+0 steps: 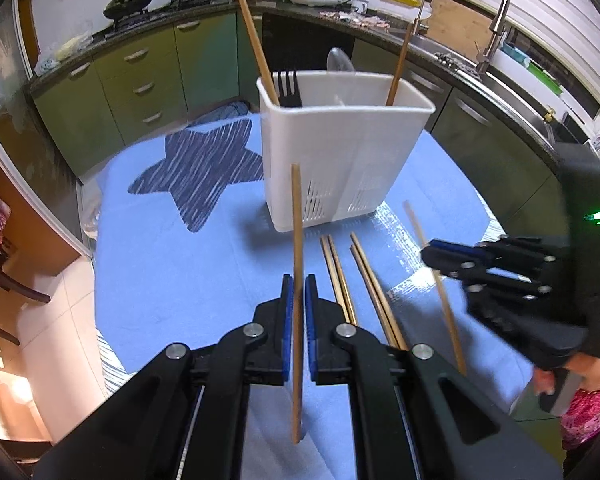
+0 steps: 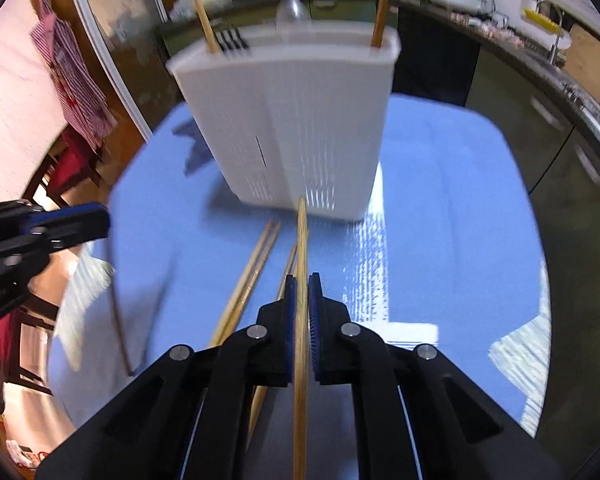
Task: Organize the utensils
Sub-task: 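Grasp a wooden chopstick with the right gripper while the left holds its chopstick, then lift both held chopsticks upright and carry them over the white holder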
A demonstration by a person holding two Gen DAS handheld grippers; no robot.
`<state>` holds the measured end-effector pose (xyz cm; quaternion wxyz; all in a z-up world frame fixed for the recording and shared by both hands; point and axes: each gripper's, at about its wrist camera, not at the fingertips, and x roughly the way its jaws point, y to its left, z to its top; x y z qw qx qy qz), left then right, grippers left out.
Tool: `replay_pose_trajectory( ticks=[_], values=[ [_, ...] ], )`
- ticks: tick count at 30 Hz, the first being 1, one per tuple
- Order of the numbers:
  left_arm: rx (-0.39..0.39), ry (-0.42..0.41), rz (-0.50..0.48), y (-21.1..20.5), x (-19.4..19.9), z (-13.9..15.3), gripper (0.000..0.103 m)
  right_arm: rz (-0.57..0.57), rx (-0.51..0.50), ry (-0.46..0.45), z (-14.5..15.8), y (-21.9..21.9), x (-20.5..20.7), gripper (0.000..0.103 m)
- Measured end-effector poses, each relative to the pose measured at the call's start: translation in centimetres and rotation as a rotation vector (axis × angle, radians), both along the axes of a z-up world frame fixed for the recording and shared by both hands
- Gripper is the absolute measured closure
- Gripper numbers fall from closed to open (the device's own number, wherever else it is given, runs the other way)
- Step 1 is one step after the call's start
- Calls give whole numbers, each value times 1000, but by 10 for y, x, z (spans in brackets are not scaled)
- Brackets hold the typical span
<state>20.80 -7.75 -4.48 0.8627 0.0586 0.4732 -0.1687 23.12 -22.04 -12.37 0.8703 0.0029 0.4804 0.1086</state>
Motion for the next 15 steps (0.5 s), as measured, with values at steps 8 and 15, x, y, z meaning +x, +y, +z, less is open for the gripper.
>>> replay_pose_trajectory(
  ticks=[8,15],
  values=[
    [-2,-36,-15,1,-15,17,97,-10,50,-83,37,-29,-35,96],
    [48,85,-64,-17,1,-13,91,-7,57,-126,63,-46,-53,96]
  ],
)
